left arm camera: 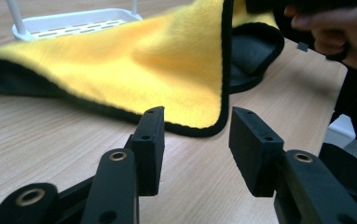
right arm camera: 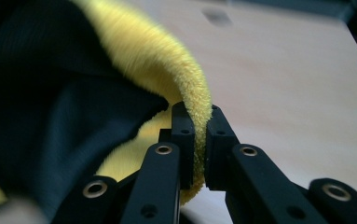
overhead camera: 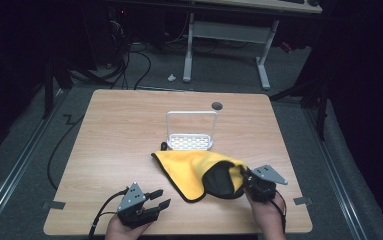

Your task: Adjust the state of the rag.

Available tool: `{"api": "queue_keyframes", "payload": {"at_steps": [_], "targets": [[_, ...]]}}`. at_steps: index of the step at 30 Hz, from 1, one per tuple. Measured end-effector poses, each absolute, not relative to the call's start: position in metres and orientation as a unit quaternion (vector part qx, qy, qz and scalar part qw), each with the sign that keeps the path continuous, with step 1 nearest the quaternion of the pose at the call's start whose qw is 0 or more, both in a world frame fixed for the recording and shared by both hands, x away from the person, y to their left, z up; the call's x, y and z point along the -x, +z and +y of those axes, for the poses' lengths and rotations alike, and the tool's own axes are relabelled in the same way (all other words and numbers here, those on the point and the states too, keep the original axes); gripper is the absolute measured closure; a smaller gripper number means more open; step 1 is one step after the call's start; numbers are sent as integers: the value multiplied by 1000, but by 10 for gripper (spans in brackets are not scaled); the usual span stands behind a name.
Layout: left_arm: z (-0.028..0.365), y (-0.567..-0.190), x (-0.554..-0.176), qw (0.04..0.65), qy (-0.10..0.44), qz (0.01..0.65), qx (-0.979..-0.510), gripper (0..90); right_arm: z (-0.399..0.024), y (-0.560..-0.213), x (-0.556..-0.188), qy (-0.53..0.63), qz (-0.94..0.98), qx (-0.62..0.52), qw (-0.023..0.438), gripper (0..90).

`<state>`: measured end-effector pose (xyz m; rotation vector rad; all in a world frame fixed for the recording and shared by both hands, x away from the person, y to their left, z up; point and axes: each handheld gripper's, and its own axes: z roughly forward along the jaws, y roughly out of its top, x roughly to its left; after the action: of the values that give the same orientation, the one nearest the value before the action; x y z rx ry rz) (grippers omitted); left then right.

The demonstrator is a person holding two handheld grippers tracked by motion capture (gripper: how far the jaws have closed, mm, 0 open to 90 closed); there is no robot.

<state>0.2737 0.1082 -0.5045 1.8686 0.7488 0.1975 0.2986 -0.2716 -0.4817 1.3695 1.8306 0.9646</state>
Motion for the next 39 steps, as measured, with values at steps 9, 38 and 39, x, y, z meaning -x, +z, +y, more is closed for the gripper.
{"api": "queue_keyframes", "payload": {"at_steps": [9,38,39], "targets": [[103,-514,-281,513,74,320,-793,555,-283,-525,-310,278,741,-533,298,852],[100,-516,-269,429,101,335,-833,862,-213,-528,-281,342,800,-441,223,814],[100,-516,-269,429,101,335,-833,862,-213,-528,-281,342,800,-441,223,814]]}}
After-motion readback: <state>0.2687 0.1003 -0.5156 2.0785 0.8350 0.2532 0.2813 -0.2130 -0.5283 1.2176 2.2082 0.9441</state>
